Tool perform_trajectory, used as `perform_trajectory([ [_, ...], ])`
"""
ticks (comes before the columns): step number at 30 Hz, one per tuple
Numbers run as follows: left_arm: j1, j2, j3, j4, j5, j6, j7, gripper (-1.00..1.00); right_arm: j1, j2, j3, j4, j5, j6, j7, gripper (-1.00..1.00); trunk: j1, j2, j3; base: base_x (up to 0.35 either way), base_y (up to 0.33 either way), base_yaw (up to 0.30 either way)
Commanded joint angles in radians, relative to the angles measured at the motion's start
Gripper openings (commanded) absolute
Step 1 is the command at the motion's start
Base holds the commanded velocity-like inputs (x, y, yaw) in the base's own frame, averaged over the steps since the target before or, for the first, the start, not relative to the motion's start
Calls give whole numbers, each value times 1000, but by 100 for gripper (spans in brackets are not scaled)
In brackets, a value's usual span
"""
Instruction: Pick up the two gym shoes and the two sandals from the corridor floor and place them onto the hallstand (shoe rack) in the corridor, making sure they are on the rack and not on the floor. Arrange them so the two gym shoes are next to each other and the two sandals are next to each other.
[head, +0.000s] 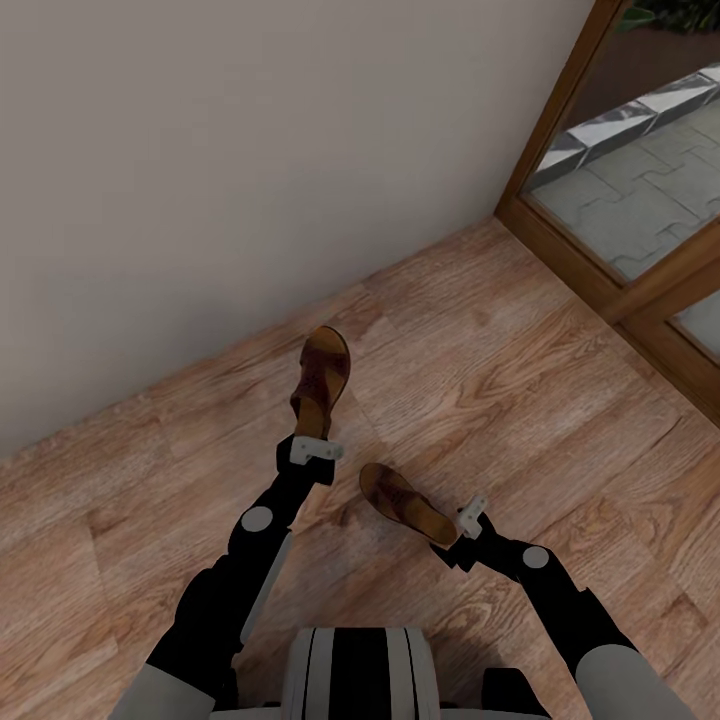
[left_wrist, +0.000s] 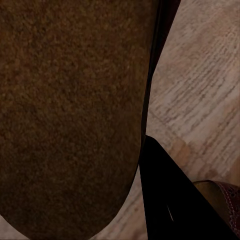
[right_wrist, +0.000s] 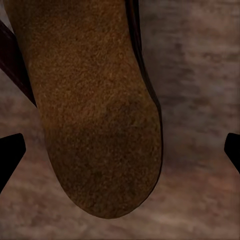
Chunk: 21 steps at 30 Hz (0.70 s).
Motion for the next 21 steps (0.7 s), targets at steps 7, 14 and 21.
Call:
perform_trajectory([
  [7,-1,0,0,-1,-9,6,-2,-100,0,0,-2,1,10,-7,4,100,2,-1,-19,1,0,0],
  [14,-1,0,1,-2,-8,6,-2,-100,0,0,-2,1,10,-7,4,100,2,-1,-21,0,0,0],
  [21,-1,1,1,-2,-7,6,-2,-100,0,0,-2,1,10,-7,3,100,3,-2,-33,0,0,0],
])
